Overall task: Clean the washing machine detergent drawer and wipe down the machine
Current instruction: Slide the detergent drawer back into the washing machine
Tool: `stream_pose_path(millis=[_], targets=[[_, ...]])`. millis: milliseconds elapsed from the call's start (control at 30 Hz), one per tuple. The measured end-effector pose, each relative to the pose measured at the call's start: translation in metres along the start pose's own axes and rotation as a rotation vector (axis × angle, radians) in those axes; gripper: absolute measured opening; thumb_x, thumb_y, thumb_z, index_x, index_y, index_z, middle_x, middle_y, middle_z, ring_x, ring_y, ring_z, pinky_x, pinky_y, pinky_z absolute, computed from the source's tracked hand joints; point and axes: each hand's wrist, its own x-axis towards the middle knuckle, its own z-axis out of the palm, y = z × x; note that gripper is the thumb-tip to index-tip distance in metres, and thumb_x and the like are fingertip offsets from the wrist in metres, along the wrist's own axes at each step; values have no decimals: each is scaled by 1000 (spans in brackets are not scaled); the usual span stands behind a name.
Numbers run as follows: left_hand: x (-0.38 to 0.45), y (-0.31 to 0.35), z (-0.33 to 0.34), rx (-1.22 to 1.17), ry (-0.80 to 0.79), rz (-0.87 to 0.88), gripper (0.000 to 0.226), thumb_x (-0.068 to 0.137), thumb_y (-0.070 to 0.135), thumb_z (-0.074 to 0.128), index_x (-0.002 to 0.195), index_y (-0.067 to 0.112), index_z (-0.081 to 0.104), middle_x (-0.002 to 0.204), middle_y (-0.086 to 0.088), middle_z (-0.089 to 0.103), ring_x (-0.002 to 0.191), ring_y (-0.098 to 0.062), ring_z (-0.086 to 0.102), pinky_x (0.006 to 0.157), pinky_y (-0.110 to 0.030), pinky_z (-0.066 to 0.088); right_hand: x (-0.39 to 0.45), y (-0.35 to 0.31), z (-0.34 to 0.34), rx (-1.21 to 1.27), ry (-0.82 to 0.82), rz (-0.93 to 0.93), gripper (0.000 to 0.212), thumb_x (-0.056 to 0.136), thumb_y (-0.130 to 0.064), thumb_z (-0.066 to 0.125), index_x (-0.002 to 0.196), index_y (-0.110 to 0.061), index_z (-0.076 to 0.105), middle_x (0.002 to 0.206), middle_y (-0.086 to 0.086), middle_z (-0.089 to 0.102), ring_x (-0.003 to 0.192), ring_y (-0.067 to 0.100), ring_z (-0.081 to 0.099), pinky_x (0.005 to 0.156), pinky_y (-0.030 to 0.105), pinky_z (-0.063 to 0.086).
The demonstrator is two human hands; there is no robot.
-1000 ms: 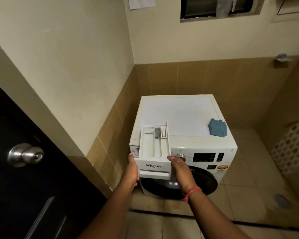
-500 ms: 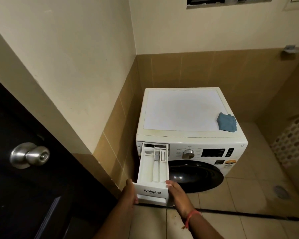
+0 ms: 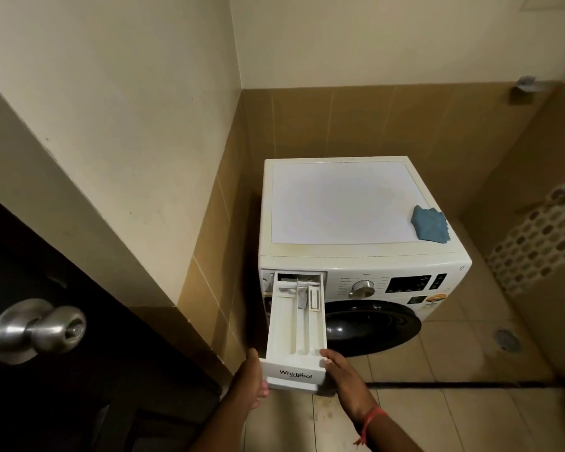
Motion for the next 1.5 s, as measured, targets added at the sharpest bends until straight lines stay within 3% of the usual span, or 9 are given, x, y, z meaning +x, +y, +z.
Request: stream_pose_path(millis=[167, 500, 733, 800, 967, 1133, 1233, 1367, 1500], targets=[[9, -6, -2, 8, -32, -40, 50, 101, 50, 21, 104, 9, 50, 86, -16, 62, 73, -26, 59, 63, -27, 38, 0, 5, 7, -20, 32, 10, 24, 101, -30, 46, 120, -27, 62, 121, -5, 61, 107, 7, 56, 76, 16, 44], [21, 18, -8, -10, -72, -15, 47, 102, 45, 27, 108, 6, 53, 94, -20, 60, 73, -25, 55, 51, -28, 39, 21, -7, 15, -9, 74, 12, 25, 102, -25, 43, 121, -24, 60, 119, -1, 61, 103, 6, 55, 70, 15, 43], [36, 29, -6, -36, -142, -28, 62, 101, 55, 24, 128, 5, 50, 95, -16, 61, 84, -27, 60, 91, -40, 43, 39, -16, 13, -98, 72, -33, 27, 104, -22, 41, 125, -22, 57, 122, 1, 63, 106, 11, 59, 73, 16, 49], [38, 32, -3, -36, -158, -18, 67, 102, 56, 24, 134, 2, 47, 94, -15, 60, 80, -25, 59, 92, -40, 43, 44, -18, 11, -112, 83, -38, 27, 103, -21, 41, 126, -23, 56, 123, 2, 62, 107, 12, 59, 77, 19, 50], [44, 40, 3, -79, -182, -9, 68, 102, 55, 23, 142, 2, 42, 126, -23, 59, 97, -30, 59, 100, -43, 42, 62, -21, 8, -147, 124, -4, 31, 103, -16, 43, 131, -19, 55, 125, 3, 57, 101, 4, 55, 67, 11, 47], [54, 49, 11, -130, -167, -28, 66, 102, 55, 23, 143, 6, 40, 127, -22, 60, 101, -30, 61, 100, -44, 42, 80, -23, 4, -158, 162, -9, 30, 101, -16, 47, 129, -21, 58, 124, 0, 59, 101, 4, 55, 68, 8, 42], [61, 58, 16, -183, -151, -52, 68, 101, 56, 26, 144, 5, 40, 116, -19, 61, 90, -28, 63, 97, -44, 43, 91, -29, 1, -157, 173, -26, 28, 100, -16, 51, 125, -22, 62, 120, -3, 60, 104, 8, 55, 76, 10, 40], [62, 66, 24, -255, -104, -91, 60, 103, 51, 31, 143, 6, 39, 131, -23, 56, 112, -35, 60, 105, -48, 40, 99, -37, -11, -228, 58, -60, 28, 99, -14, 54, 123, -26, 61, 111, -9, 60, 100, 0, 56, 73, 5, 43], [62, 66, 33, -282, -17, -81, 53, 103, 46, 32, 138, 9, 44, 129, -20, 57, 111, -34, 59, 99, -44, 41, 100, -33, -18, -304, 48, -139, 25, 97, -16, 58, 119, -27, 64, 111, -10, 63, 102, 3, 59, 78, 3, 44]])
